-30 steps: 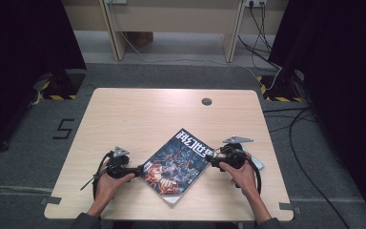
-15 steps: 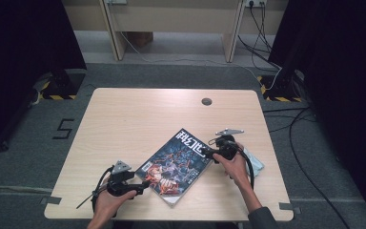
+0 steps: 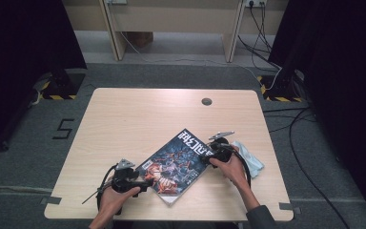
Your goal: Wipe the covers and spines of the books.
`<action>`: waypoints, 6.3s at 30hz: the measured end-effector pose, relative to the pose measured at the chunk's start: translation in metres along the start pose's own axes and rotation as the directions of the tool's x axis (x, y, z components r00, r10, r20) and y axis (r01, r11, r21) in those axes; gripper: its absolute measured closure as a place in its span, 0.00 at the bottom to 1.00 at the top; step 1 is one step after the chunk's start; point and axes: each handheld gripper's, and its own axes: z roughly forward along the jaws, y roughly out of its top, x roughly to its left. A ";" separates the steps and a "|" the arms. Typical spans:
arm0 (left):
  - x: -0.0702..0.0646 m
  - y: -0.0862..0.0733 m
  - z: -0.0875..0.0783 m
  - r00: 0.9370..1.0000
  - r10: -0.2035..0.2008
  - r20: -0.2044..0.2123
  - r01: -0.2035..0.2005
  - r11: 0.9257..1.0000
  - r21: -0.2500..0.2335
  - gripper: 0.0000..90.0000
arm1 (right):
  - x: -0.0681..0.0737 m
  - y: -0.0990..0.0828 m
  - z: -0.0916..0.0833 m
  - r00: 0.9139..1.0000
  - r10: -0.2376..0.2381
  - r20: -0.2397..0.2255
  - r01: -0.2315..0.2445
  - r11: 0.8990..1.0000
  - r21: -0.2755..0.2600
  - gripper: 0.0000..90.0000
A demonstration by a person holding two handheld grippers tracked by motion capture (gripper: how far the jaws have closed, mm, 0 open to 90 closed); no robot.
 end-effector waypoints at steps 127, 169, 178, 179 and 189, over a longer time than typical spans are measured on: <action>-0.007 0.028 0.030 0.994 0.102 -0.049 -0.101 0.995 0.029 0.26 | 0.044 -0.058 -0.040 0.989 -0.105 -0.105 0.111 0.993 0.046 0.41; -0.010 0.019 0.019 0.973 0.208 -0.098 -0.204 0.977 0.058 0.28 | 0.060 -0.037 -0.016 0.990 -0.096 -0.105 0.095 0.995 -0.018 0.49; -0.004 0.021 0.020 0.983 0.165 -0.079 -0.162 0.986 0.046 0.33 | 0.076 -0.054 -0.029 0.982 -0.147 -0.116 0.146 0.989 -0.012 0.50; -0.004 0.021 0.020 0.984 0.164 -0.076 -0.160 0.986 0.045 0.33 | 0.075 -0.054 -0.029 0.981 -0.152 -0.117 0.152 0.988 -0.013 0.50; -0.016 0.019 0.025 0.983 0.181 -0.027 -0.180 0.983 0.035 0.45 | 0.054 -0.045 -0.027 0.992 -0.026 -0.125 0.019 0.998 -0.061 0.55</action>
